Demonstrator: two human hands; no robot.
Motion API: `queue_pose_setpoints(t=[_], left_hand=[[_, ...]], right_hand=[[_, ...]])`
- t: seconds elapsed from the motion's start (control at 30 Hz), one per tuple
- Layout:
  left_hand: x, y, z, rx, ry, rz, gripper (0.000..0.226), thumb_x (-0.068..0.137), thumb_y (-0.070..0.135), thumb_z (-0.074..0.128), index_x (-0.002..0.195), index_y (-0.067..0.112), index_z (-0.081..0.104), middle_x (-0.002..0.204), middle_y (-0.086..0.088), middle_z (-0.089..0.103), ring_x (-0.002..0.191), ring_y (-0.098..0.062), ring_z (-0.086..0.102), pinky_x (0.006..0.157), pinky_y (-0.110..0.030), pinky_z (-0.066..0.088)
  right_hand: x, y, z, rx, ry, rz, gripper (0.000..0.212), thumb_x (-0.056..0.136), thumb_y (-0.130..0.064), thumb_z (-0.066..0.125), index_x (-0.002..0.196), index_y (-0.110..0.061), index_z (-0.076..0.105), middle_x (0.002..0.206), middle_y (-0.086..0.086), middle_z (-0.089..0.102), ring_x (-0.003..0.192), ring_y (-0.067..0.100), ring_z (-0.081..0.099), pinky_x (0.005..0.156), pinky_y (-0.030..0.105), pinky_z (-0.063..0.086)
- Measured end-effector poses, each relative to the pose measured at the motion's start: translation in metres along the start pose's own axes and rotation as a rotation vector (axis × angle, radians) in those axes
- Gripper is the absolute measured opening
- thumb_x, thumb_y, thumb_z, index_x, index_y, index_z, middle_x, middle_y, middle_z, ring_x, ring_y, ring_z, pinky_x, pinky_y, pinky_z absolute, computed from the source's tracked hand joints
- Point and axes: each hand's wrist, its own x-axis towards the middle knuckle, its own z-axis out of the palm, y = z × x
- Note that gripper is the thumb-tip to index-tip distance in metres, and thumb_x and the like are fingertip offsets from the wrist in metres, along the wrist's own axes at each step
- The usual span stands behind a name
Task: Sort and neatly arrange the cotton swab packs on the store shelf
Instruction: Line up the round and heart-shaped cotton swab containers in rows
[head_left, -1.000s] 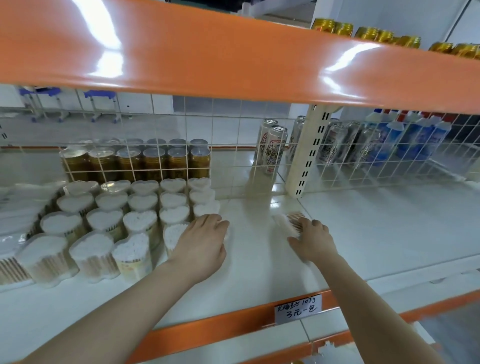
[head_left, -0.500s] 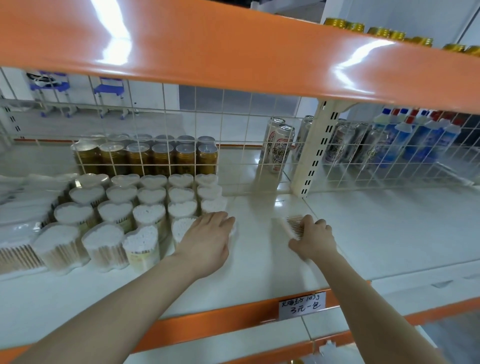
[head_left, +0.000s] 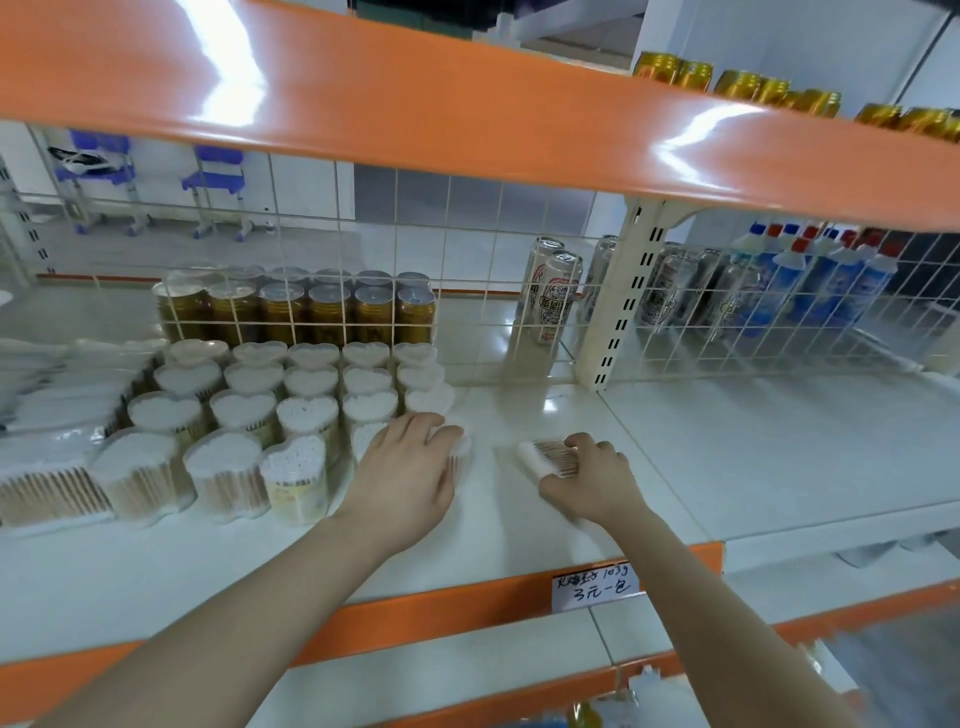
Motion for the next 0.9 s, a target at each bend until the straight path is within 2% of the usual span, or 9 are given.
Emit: queue_pose_setpoints(t=[0.07, 0.17, 0.3, 0.5, 0.6, 0.73, 0.8, 0.9], left_hand=[[-0.007, -0.002, -0.002, 0.031, 0.017, 0.001, 0.034, 0.069, 0.021, 0.048, 0.095, 0.011, 0.069, 0.092, -0.007, 0.066, 0.082, -0.026, 0.066, 0.066, -0.034, 0.054], [-0.018, -0.006, -0.002, -0.001, 0.002, -0.023, 0.039, 0.062, 0.007, 0.071, 0.100, 0.009, 0.068, 0.098, -0.009, 0.065, 0.089, -0.030, 0.064, 0.070, -0.038, 0.054], [-0.032, -0.004, -0.007, -0.037, -0.013, -0.080, 0.042, 0.077, 0.008, 0.061, 0.119, 0.009, 0.059, 0.116, -0.008, 0.058, 0.106, -0.030, 0.055, 0.087, -0.036, 0.046], [-0.053, -0.004, -0.012, -0.009, -0.050, -0.100, 0.046, 0.086, 0.018, 0.052, 0.132, 0.015, 0.048, 0.127, -0.002, 0.050, 0.117, -0.023, 0.046, 0.096, -0.030, 0.037], [-0.062, -0.006, -0.014, -0.001, -0.070, -0.120, 0.044, 0.089, 0.022, 0.048, 0.133, 0.019, 0.046, 0.129, 0.001, 0.048, 0.120, -0.019, 0.042, 0.099, -0.028, 0.035], [-0.075, -0.010, -0.019, 0.030, -0.091, -0.166, 0.042, 0.091, 0.024, 0.044, 0.133, 0.023, 0.044, 0.130, 0.005, 0.047, 0.119, -0.016, 0.043, 0.095, -0.025, 0.035], [-0.083, -0.012, -0.024, 0.048, -0.111, -0.216, 0.042, 0.092, 0.025, 0.042, 0.133, 0.025, 0.042, 0.128, 0.006, 0.049, 0.116, -0.016, 0.047, 0.089, -0.026, 0.039], [-0.095, -0.019, -0.029, 0.044, -0.137, -0.309, 0.040, 0.092, 0.026, 0.041, 0.132, 0.025, 0.040, 0.122, 0.005, 0.054, 0.109, -0.016, 0.053, 0.081, -0.029, 0.045]], right_hand=[[-0.006, -0.006, -0.002, 0.036, 0.023, -0.028, 0.076, 0.068, -0.051, 0.051, 0.134, -0.014, 0.040, 0.124, 0.013, 0.048, 0.114, 0.031, 0.042, 0.094, 0.032, 0.035], [-0.014, -0.013, -0.005, 0.066, 0.051, -0.081, 0.060, 0.080, -0.041, 0.059, 0.131, -0.013, 0.045, 0.122, 0.012, 0.049, 0.113, 0.029, 0.043, 0.093, 0.032, 0.036], [-0.025, -0.020, -0.007, 0.114, 0.092, -0.120, 0.050, 0.080, -0.035, 0.062, 0.124, -0.013, 0.052, 0.117, 0.008, 0.051, 0.109, 0.025, 0.047, 0.091, 0.031, 0.041], [-0.046, -0.032, -0.011, 0.169, 0.139, -0.185, 0.032, 0.080, -0.030, 0.062, 0.106, -0.012, 0.062, 0.102, 0.005, 0.053, 0.097, 0.024, 0.052, 0.083, 0.031, 0.046], [-0.058, -0.038, -0.011, 0.195, 0.137, -0.231, 0.025, 0.081, -0.030, 0.062, 0.099, -0.013, 0.063, 0.096, 0.003, 0.053, 0.091, 0.021, 0.053, 0.074, 0.026, 0.044], [-0.072, -0.050, -0.008, 0.231, 0.144, -0.294, 0.020, 0.083, -0.029, 0.063, 0.094, -0.012, 0.065, 0.090, 0.000, 0.054, 0.080, 0.014, 0.052, 0.063, 0.013, 0.037], [-0.077, -0.057, -0.005, 0.246, 0.132, -0.322, 0.020, 0.084, -0.030, 0.062, 0.091, -0.012, 0.065, 0.090, 0.001, 0.055, 0.080, 0.014, 0.053, 0.064, 0.013, 0.038], [-0.085, -0.071, -0.002, 0.259, 0.114, -0.363, 0.022, 0.086, -0.031, 0.060, 0.091, -0.010, 0.065, 0.092, 0.004, 0.058, 0.083, 0.016, 0.054, 0.070, 0.021, 0.041]])
